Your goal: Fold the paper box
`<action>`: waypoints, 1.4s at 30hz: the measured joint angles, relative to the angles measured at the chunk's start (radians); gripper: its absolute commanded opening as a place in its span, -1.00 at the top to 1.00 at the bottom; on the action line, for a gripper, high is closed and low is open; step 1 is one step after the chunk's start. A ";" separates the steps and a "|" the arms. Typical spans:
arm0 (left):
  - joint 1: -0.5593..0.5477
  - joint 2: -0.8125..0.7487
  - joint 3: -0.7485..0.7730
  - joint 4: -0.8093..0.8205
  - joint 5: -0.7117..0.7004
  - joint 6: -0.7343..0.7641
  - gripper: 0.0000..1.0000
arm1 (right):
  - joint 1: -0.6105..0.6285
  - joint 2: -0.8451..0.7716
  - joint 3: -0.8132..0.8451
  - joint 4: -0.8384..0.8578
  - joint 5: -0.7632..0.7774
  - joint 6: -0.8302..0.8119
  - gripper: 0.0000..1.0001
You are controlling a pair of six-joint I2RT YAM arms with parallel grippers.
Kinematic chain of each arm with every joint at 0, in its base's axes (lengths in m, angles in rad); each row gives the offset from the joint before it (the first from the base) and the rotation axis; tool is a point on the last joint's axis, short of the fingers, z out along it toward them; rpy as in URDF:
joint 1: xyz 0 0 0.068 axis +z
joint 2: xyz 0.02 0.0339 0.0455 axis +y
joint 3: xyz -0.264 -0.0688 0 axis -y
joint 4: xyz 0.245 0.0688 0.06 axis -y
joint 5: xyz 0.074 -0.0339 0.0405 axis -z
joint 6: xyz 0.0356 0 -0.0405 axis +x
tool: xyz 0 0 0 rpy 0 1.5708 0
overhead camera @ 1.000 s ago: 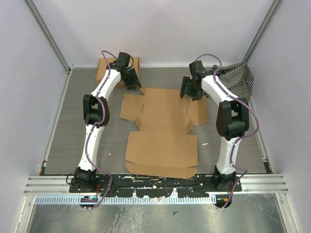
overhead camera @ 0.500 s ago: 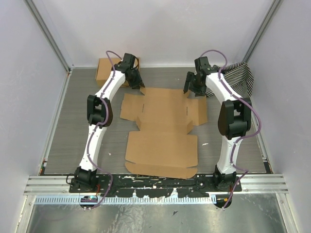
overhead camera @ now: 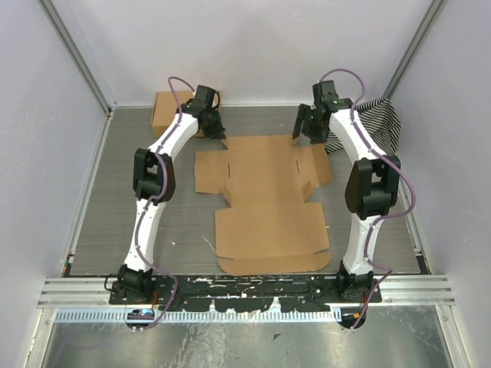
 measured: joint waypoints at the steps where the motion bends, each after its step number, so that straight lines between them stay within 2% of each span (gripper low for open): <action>1: -0.001 -0.034 -0.044 0.024 -0.002 0.010 1.00 | -0.005 0.000 0.020 -0.006 -0.003 -0.004 -0.36; 7: -0.002 -0.296 -0.288 0.245 -0.001 0.090 1.00 | -0.031 0.000 0.122 -0.041 -0.023 -0.038 -0.36; 13: -0.006 -0.388 -0.269 0.393 0.071 0.195 1.00 | -0.044 -0.003 0.146 -0.081 -0.024 -0.078 -0.35; 22: -0.045 -0.388 -0.235 0.391 0.127 0.363 1.00 | -0.049 -0.071 0.180 -0.158 -0.020 -0.121 -0.34; 25: -0.048 -0.388 -0.235 0.391 0.136 0.381 1.00 | -0.049 -0.099 0.209 -0.166 -0.020 -0.125 -0.19; 29: -0.047 -0.388 -0.235 0.390 0.141 0.392 1.00 | -0.050 -0.108 0.241 -0.174 -0.021 -0.132 0.27; 33: -0.047 -0.388 -0.235 0.391 0.149 0.395 1.00 | -0.054 -0.106 0.242 -0.203 -0.021 -0.130 0.47; 42: -0.048 -0.388 -0.235 0.391 0.171 0.396 1.00 | -0.064 -0.084 0.254 -0.227 -0.025 -0.128 0.53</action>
